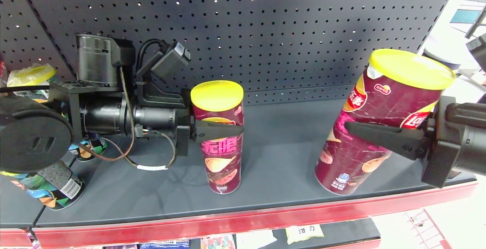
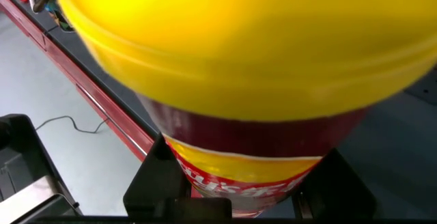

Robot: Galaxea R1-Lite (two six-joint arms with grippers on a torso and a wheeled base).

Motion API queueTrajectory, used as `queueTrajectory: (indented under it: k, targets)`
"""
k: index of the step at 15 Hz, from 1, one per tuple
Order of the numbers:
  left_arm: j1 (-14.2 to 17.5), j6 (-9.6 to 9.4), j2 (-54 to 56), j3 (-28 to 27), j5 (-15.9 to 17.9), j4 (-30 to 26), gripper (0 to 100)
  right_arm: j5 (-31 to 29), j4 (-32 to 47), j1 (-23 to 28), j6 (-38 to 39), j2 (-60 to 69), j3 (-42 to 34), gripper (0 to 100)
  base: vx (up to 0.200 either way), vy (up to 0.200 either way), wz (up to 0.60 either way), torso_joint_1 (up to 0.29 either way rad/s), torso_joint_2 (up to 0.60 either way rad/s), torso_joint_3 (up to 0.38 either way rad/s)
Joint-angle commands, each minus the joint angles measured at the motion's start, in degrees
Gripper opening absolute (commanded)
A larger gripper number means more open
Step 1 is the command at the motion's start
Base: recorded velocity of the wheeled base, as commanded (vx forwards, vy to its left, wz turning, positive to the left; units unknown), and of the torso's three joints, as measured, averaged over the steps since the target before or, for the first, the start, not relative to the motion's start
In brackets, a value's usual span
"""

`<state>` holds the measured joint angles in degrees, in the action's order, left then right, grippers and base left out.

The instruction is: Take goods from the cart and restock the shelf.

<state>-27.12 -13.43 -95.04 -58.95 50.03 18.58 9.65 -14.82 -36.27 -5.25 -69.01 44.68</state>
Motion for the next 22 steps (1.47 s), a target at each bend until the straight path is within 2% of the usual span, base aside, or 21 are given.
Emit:
queueTrajectory:
  k: [1,7,9,12,16,22]
  targets:
    - [-1.2,-0.01,-0.1,0.3,-0.1,0.1,0,0.0,0.0,0.0,0.0,0.0,0.1,0,0.000,0.000,0.00,0.000,0.00,0.000]
    - [-2.7,-0.10,-1.3,0.9,-0.8,1.7,0,0.0,0.0,0.0,0.0,0.0,0.0,0,0.000,0.000,0.00,0.000,0.00,0.000]
    - [-3.7,-0.01,-1.4,3.7,-1.2,5.0,0,0.0,0.0,0.0,0.0,0.0,-0.1,0,0.000,0.000,0.00,0.000,0.00,0.000]
    - [-3.7,-0.01,-1.0,3.8,-1.3,5.1,0,0.0,0.0,0.0,0.0,0.0,-0.1,0,0.000,0.000,0.00,0.000,0.00,0.000]
    - [-3.7,0.95,1.2,4.8,-1.3,5.1,0,0.0,0.0,0.0,0.0,0.0,-0.2,0,0.000,0.000,0.00,0.000,0.00,0.000]
    - [-3.5,1.31,4.2,9.1,-1.3,5.1,0,0.0,0.0,0.0,0.0,0.0,-0.2,0,0.000,0.000,0.00,0.000,0.00,0.000]
